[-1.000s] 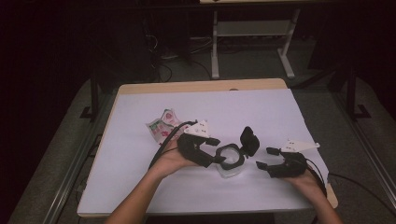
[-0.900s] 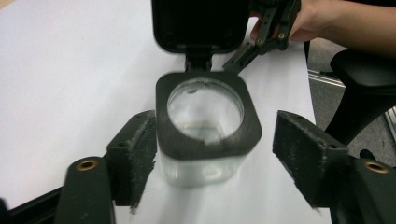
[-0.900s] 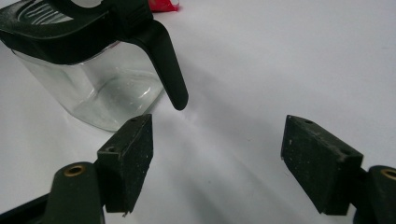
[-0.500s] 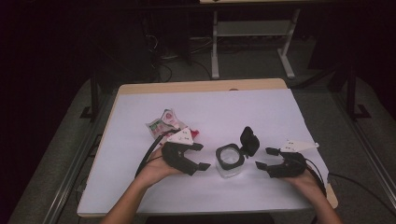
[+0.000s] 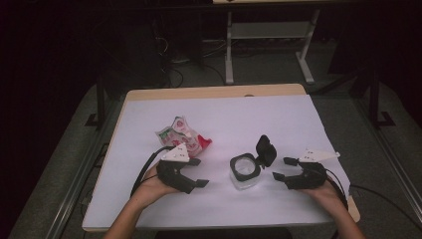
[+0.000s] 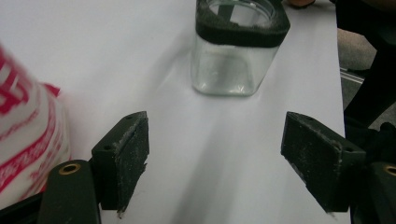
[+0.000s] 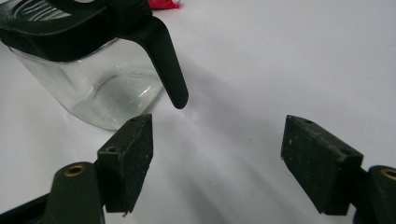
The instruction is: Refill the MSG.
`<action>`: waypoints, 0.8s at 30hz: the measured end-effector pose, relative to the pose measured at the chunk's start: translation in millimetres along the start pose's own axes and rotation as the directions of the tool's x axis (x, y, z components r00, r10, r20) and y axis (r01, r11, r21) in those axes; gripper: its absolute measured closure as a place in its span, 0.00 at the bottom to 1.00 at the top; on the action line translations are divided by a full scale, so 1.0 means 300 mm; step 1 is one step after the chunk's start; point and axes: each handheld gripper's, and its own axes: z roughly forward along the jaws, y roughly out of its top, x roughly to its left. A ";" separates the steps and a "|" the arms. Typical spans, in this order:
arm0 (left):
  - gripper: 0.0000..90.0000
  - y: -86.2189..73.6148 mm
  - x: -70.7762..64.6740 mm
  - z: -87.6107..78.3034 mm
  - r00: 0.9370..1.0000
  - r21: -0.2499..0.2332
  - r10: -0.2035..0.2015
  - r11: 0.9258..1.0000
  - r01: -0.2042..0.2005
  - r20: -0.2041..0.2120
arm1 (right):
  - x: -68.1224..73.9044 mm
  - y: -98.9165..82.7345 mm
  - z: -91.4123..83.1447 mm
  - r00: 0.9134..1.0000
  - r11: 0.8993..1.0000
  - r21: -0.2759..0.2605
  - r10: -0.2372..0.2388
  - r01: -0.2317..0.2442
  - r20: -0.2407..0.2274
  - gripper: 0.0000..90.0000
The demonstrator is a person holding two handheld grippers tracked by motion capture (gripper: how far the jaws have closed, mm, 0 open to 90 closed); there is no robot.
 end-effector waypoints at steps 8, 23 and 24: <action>0.26 -0.068 0.010 -0.055 0.998 0.003 -0.042 0.999 0.042 -0.039 | 0.002 0.001 0.001 1.000 1.000 0.002 -0.004 0.004 -0.002 0.28; 0.28 -0.164 0.052 -0.161 0.985 -0.021 -0.105 0.994 0.103 -0.133 | 0.001 0.001 0.002 1.000 1.000 0.001 -0.008 0.008 0.004 0.28; 0.28 -0.167 0.060 -0.169 0.982 -0.018 -0.113 0.994 0.112 -0.151 | 0.002 0.000 0.002 1.000 1.000 0.002 -0.006 0.006 0.004 0.28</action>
